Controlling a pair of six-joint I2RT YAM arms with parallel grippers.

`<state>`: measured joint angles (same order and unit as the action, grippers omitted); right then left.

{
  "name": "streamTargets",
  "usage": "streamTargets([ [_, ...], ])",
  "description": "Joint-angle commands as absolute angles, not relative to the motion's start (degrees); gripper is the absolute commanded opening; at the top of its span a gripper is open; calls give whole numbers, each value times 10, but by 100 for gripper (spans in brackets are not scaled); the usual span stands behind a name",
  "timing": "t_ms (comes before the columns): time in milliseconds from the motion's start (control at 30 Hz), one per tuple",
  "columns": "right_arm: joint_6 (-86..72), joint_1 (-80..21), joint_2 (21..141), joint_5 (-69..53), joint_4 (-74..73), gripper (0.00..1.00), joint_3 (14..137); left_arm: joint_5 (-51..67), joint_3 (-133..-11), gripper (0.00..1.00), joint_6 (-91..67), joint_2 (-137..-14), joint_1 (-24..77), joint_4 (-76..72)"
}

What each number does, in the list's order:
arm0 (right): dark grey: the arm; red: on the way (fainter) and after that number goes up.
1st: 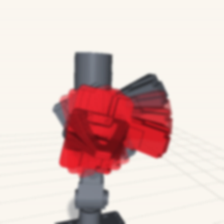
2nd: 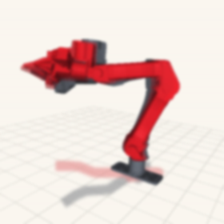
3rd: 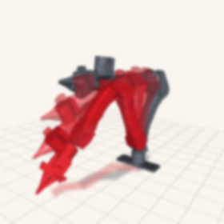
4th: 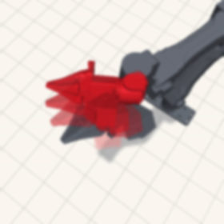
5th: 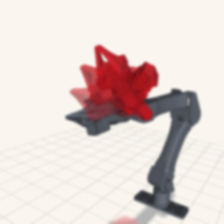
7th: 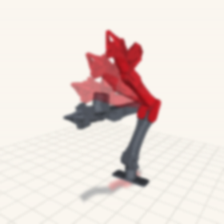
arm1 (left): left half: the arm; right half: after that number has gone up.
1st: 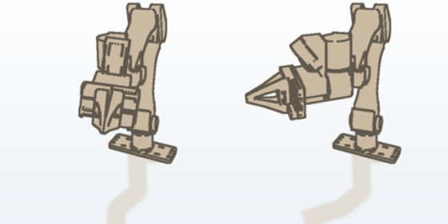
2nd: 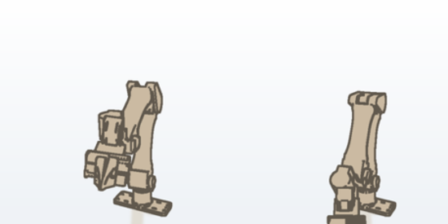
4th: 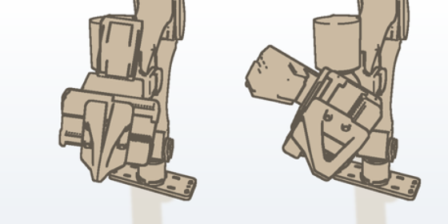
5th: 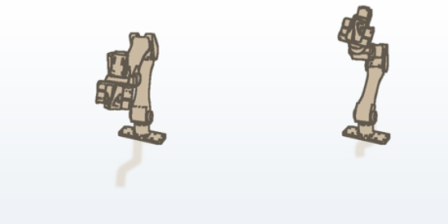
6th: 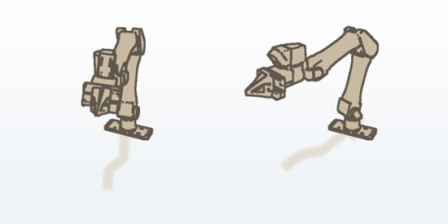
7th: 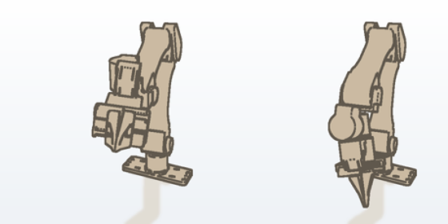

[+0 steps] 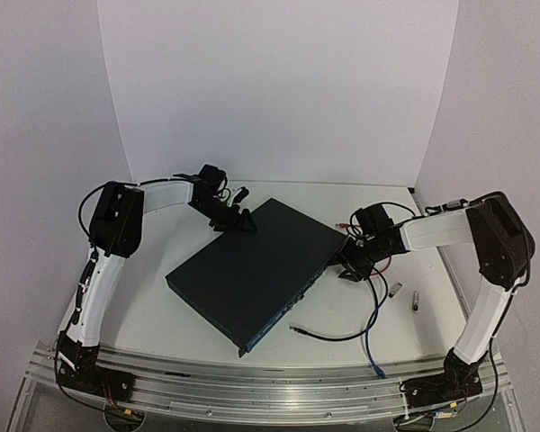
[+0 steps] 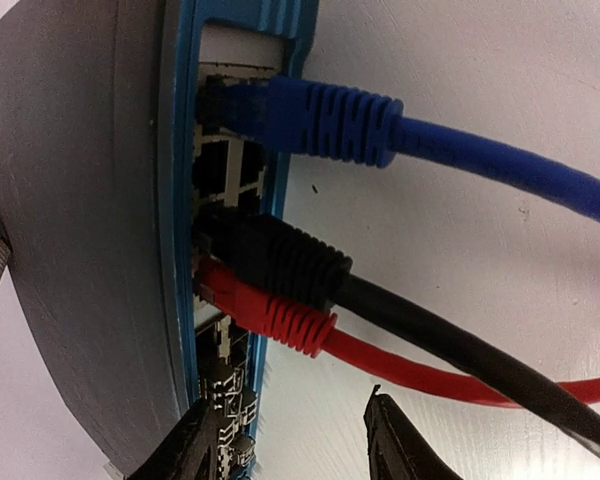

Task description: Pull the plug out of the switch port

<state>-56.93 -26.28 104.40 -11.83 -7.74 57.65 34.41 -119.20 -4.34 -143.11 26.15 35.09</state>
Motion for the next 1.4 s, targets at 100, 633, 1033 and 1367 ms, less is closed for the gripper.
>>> streamTargets([
  [100, -579, -261, 1057, -110, -42, 47, 593, 339, -1186, 85, -32, -1440, 275, 374],
  [633, -562, -265, 1066, -96, -81, 41, 579, 322, -1186, 85, -40, -1443, 276, 372],
  [1033, -526, -271, 1052, -95, -96, 39, 560, 317, -1188, 84, -49, -1446, 276, 369],
  [1367, -523, -274, 1029, -70, -104, 37, 532, 314, -1185, 84, -50, -1444, 276, 373],
])
